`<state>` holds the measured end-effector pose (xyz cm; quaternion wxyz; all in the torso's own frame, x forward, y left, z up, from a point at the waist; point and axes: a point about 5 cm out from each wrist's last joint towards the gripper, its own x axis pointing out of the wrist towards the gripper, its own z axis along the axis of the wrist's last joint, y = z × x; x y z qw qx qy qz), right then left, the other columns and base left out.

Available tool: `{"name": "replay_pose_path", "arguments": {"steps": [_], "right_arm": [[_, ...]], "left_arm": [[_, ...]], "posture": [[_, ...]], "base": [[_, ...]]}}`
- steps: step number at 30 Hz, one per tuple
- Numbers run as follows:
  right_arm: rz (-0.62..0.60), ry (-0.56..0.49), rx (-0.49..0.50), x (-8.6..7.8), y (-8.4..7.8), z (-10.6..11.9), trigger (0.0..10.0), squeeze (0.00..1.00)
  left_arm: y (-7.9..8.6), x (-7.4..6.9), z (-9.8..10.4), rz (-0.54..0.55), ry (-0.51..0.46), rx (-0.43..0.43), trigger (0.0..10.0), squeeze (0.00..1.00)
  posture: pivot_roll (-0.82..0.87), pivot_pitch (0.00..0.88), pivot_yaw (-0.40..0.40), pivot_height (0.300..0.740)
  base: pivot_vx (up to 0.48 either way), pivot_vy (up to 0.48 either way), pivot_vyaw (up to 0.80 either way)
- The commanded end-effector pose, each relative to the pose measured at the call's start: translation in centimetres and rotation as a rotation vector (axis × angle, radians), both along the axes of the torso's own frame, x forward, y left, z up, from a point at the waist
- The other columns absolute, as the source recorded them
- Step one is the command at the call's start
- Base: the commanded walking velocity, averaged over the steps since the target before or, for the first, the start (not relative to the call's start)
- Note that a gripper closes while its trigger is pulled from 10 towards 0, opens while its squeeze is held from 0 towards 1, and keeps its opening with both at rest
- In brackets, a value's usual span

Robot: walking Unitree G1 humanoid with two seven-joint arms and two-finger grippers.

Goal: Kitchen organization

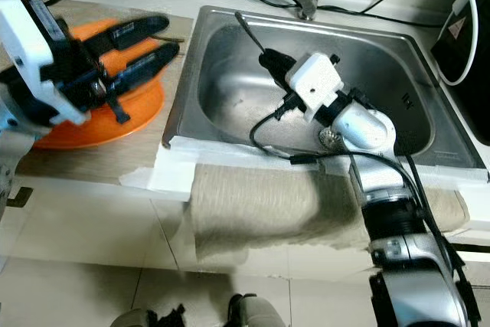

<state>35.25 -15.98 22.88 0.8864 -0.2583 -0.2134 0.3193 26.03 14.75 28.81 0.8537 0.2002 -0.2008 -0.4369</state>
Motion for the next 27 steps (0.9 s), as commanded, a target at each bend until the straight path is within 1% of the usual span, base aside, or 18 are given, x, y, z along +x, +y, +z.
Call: {"name": "replay_pose_path", "arguments": {"steps": [1,4,6,7,8,9,10,11,13,14,15,16,20,21,22,23,24,27], "right_arm": [[0.001,0.047,0.008,0.9,-0.2,0.1,0.0,0.0],[-0.012,0.095,0.026,2.0,-0.1,0.0,0.0,0.0],[-0.019,0.092,0.038,2.1,0.0,0.2,0.0,0.0],[-0.024,0.09,0.06,2.3,0.0,0.3,0.0,0.0],[-0.017,0.09,0.117,2.2,0.1,0.6,0.0,0.0],[-0.011,0.085,0.166,2.1,0.2,0.8,1.3,0.0],[-0.011,0.085,0.166,2.1,0.2,0.8,1.3,0.0],[-0.011,0.062,0.264,1.7,0.2,1.1,10.0,0.0],[-0.009,0.048,0.334,1.4,0.1,1.3,10.0,0.0],[-0.003,0.04,0.37,0.9,0.0,1.5,10.0,0.0],[-0.005,0.021,0.377,0.7,-0.1,1.7,10.0,0.0],[-0.009,0.005,0.377,0.5,-0.2,1.8,10.0,0.0],[-0.002,0.017,0.391,-0.1,-0.3,2.1,10.0,0.0],[0.014,0.027,0.394,-0.7,-0.3,2.2,10.0,0.0],[0.014,0.027,0.394,-0.7,-0.3,2.2,10.0,0.0],[0.029,0.032,0.336,-1.4,-0.1,1.7,10.0,0.0],[0.029,0.032,0.336,-1.4,-0.1,1.7,10.0,0.0],[0.041,0.061,0.329,-2.1,0.1,1.1,10.0,0.0]], "left_arm": [[-0.6,-0.3,-0.5,-0.015,0.008,0.047,10.0,0.0],[-0.8,0.0,-0.9,0.052,-0.028,0.033,10.0,0.0],[-0.9,0.1,-1.1,0.068,-0.026,0.028,10.0,0.0],[-0.9,0.2,-1.3,0.087,-0.016,0.025,10.0,0.0],[-0.9,0.2,-1.2,0.105,-0.024,0.018,10.0,0.0],[-0.8,0.1,-1.2,0.117,-0.032,0.017,10.0,0.0],[-0.8,0.1,-1.2,0.117,-0.032,0.017,10.0,0.0],[-0.5,0.3,-0.7,0.148,-0.059,0.016,10.0,0.0],[-0.1,0.4,-0.1,0.167,-0.079,0.004,10.0,0.0],[0.1,0.5,0.4,0.173,-0.077,-0.01,10.0,0.0],[0.2,0.5,0.6,0.173,-0.086,-0.011,10.0,0.0],[0.3,0.5,0.7,0.172,-0.092,-0.011,10.0,0.0],[0.5,0.6,0.8,0.184,-0.111,0.003,10.0,0.0],[0.6,0.8,0.7,0.19,-0.127,0.01,10.0,0.0],[0.6,0.8,0.7,0.19,-0.127,0.01,10.0,0.0],[0.5,0.9,0.6,0.19,-0.139,0.018,10.0,0.0],[0.5,0.9,0.6,0.19,-0.139,0.018,10.0,0.0],[0.4,1.0,0.5,0.187,-0.138,0.016,10.0,0.0]], "posture": [[-0.12,0.146,-0.083,0.74],[-0.11,0.153,-0.084,0.74],[-0.11,0.152,-0.086,0.74],[-0.11,0.152,-0.088,0.74],[-0.1,0.149,-0.09,0.74],[-0.09,0.147,-0.091,0.74],[-0.09,0.147,-0.091,0.74],[-0.08,0.145,-0.091,0.74],[-0.08,0.148,-0.089,0.74],[-0.08,0.145,-0.089,0.74],[-0.08,0.145,-0.089,0.74],[-0.08,0.145,-0.089,0.74],[-0.09,0.145,-0.085,0.74],[-0.1,0.146,-0.085,0.74],[-0.1,0.146,-0.085,0.74],[-0.1,0.146,-0.085,0.74],[-0.1,0.146,-0.085,0.74],[-0.11,0.149,-0.084,0.74]], "base": [[0.0,0.0,0.0],[0.0,0.0,0.0],[0.0,0.0,0.0],[0.0,0.0,0.0],[0.0,0.0,0.0],[0.0,0.0,0.0],[0.0,0.0,0.0],[0.0,0.0,0.0],[0.0,0.0,0.0],[0.0,0.0,0.0],[0.0,0.0,0.0],[0.0,0.0,0.0],[0.0,0.0,0.0],[0.0,0.0,0.0],[0.0,0.0,0.0],[0.0,0.0,0.0],[0.0,0.0,0.0],[0.0,0.0,0.0]]}}
